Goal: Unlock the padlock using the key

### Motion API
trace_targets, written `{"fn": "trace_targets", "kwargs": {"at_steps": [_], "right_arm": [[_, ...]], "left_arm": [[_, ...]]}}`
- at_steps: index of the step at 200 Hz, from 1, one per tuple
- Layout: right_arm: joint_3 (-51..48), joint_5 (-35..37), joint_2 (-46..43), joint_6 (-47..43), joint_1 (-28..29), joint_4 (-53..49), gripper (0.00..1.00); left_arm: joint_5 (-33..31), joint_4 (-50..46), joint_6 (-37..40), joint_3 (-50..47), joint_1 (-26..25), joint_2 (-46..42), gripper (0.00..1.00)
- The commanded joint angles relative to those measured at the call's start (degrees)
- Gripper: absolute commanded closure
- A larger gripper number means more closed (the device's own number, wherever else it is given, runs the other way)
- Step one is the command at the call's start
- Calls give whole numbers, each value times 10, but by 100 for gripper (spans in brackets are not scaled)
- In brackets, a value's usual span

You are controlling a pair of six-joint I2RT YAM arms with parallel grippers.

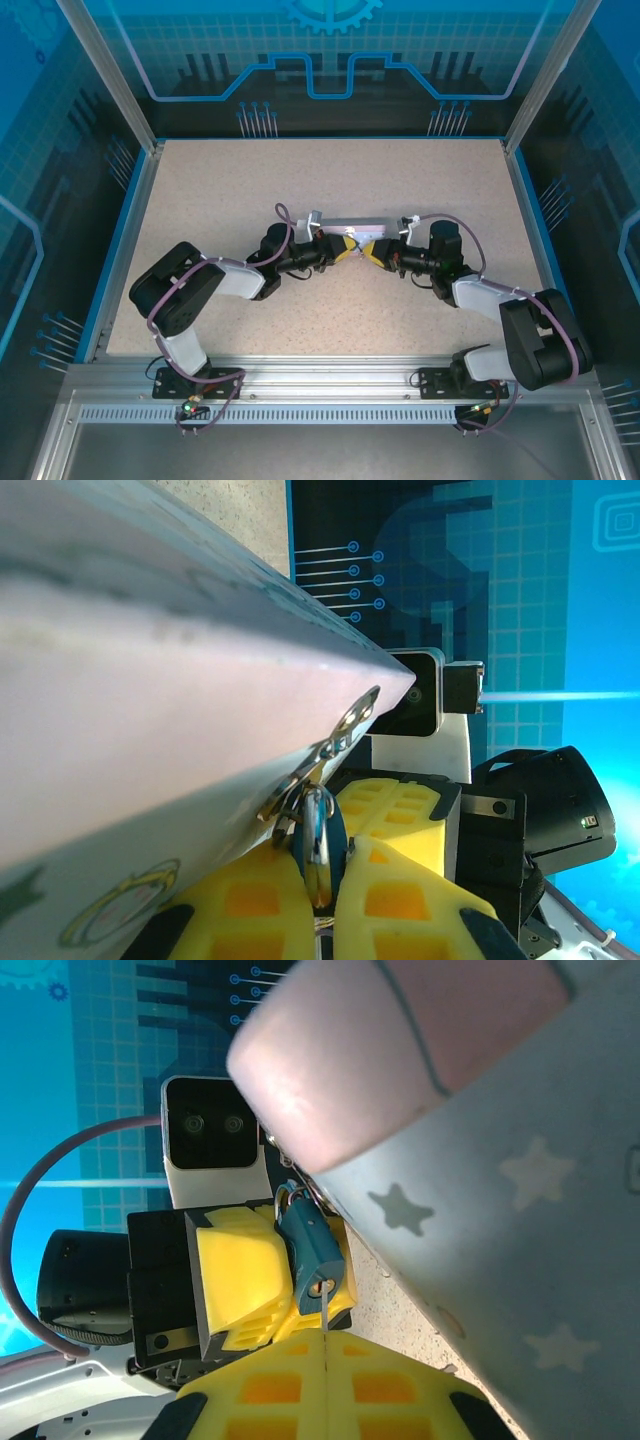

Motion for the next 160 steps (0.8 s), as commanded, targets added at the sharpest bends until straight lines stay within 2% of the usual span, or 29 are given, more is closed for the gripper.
{"fn": "trace_targets", "kwargs": {"at_steps": [1,80,160], "right_arm": [[14,10,9,15,5,33,100],[12,-5,11,27,10,55,100],[-5,-14,59,86,1,145,100]], "left_arm": [[14,41,-13,-2,1,3,100],[12,40,-13,-1,-3,7,100],[15,51,-14,0,-5,4,100]]}}
